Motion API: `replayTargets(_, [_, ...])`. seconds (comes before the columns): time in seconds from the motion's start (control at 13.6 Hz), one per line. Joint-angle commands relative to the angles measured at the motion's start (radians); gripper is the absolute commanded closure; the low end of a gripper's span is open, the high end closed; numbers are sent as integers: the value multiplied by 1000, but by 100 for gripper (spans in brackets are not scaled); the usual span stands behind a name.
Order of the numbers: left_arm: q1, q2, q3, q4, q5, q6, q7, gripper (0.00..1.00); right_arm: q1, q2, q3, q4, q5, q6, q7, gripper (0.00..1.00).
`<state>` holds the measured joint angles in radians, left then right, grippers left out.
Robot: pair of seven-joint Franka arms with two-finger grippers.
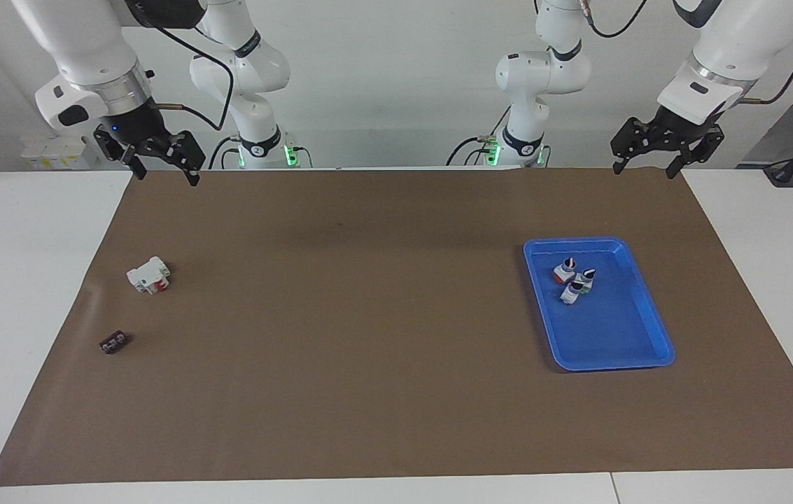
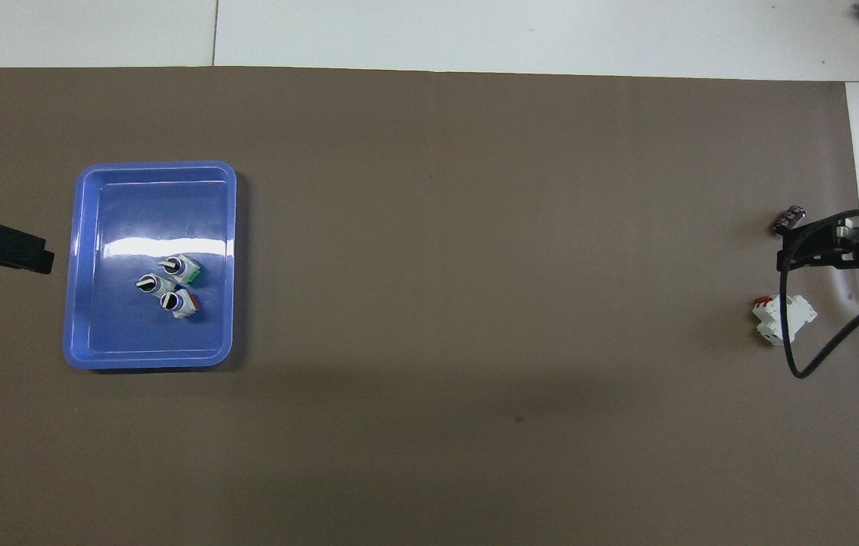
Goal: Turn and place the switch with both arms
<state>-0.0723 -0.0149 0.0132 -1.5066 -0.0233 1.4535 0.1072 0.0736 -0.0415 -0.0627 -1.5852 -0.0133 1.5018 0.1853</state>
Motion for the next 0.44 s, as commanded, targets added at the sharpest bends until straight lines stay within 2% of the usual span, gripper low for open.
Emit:
replayTargets(0.0, [-17,3,16,11,-6,-21,-15,0,-6,-18,0,-18,21,-5,-18,0])
replayTargets(0.37, [-11,-11,16,-21,-6,-19,-14,0,-6,-18,0,-18,21,-5,-18,0])
